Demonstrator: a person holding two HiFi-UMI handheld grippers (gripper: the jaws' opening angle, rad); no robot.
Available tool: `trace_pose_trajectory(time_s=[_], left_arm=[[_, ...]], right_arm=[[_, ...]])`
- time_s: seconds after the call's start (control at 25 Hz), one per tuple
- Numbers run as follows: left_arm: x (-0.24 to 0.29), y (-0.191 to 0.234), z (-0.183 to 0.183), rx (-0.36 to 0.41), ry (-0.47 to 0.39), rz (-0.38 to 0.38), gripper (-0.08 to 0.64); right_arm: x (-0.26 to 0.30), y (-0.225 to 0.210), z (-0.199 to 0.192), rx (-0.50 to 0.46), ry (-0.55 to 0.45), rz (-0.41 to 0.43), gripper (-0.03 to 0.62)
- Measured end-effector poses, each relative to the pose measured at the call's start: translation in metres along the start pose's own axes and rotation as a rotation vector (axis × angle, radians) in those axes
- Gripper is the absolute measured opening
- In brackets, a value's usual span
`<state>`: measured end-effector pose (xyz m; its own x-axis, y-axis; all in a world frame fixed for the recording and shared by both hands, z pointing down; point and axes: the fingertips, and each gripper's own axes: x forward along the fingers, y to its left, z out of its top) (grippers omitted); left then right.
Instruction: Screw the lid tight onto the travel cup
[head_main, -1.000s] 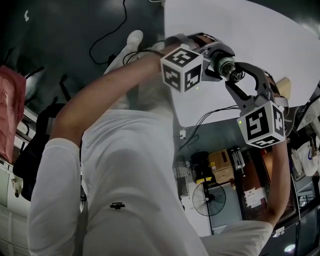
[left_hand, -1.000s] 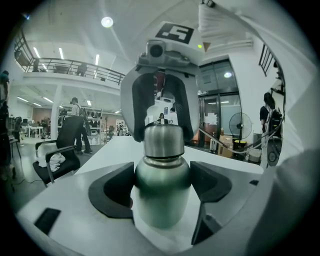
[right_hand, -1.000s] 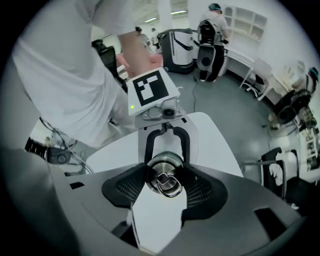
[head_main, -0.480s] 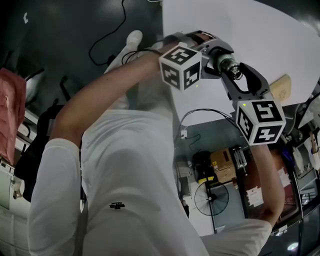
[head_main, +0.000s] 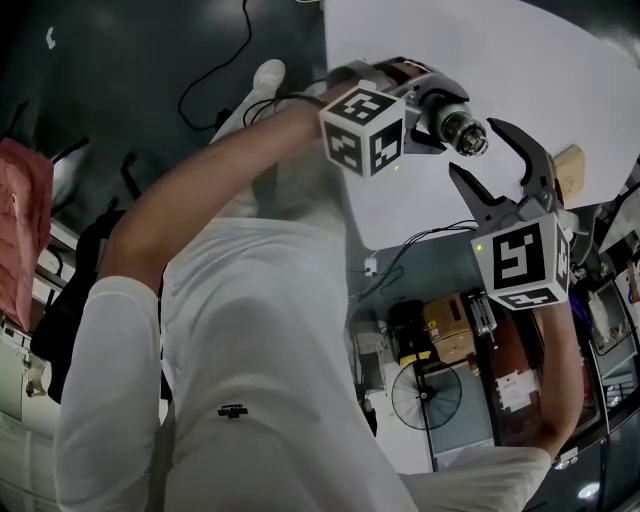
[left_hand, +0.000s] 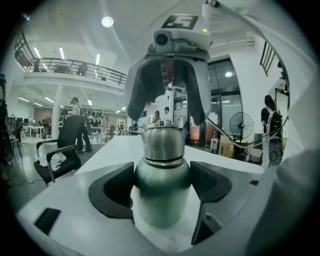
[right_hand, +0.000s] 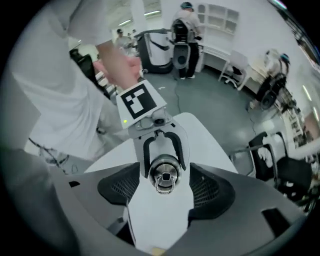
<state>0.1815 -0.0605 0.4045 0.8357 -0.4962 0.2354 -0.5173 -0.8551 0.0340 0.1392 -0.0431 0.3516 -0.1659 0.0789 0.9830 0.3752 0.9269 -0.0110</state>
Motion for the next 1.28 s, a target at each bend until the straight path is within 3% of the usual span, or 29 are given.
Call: trace_pose_trajectory(time_s=[0.2,0.36,0.44,0.56,0.68,0.76,1.0,1.2,1.28], left_arm=[[-0.001,0.0,0.0,0.002,0.001,-0.002,0.336],[-0.001,0.0,0.002,0.001,-0.002,-0.002,0.336],[0.0,0.0,0.001,0.001,-0.003,-0.004,0.336],[0.001,-0.001,0.0,0.002,-0.007,-0.008,0.336],[0.0,0.0,0.001,0.003,-0.005,-0.006,0.336],[0.0,0.001,0.001,0.002,-0.003,-0.004,0.336],[0.001,0.0,0.0,0.003,0.003,-0.002,0.336],[0.001,0.0,0.0,0.0,0.011,0.009,0.336],[0.001,0.0,0.0,0.005,0.013,0.007,0.336]], right_arm=[[0.002,0.011,-0.005,-0.39,0.035,0.084,0.298],[0.009,0.012,-0.02,-0.712,0.092,0.093,0.279],[0.015,0.012,-0.024,-0.789,0.107,0.102,0.279],[0.019,0.013,-0.022,-0.825,0.1,0.116,0.279],[0.02,0.011,-0.022,-0.848,0.103,0.107,0.238],[0.02,0.01,-0.02,-0.772,0.093,0.103,0.233],[0.021,0.004,-0.016,-0.371,0.077,0.017,0.229],[0.021,-0.001,-0.017,0.067,0.117,-0.032,0.229],[0.021,-0.002,-0.017,0.141,0.138,-0.052,0.229]])
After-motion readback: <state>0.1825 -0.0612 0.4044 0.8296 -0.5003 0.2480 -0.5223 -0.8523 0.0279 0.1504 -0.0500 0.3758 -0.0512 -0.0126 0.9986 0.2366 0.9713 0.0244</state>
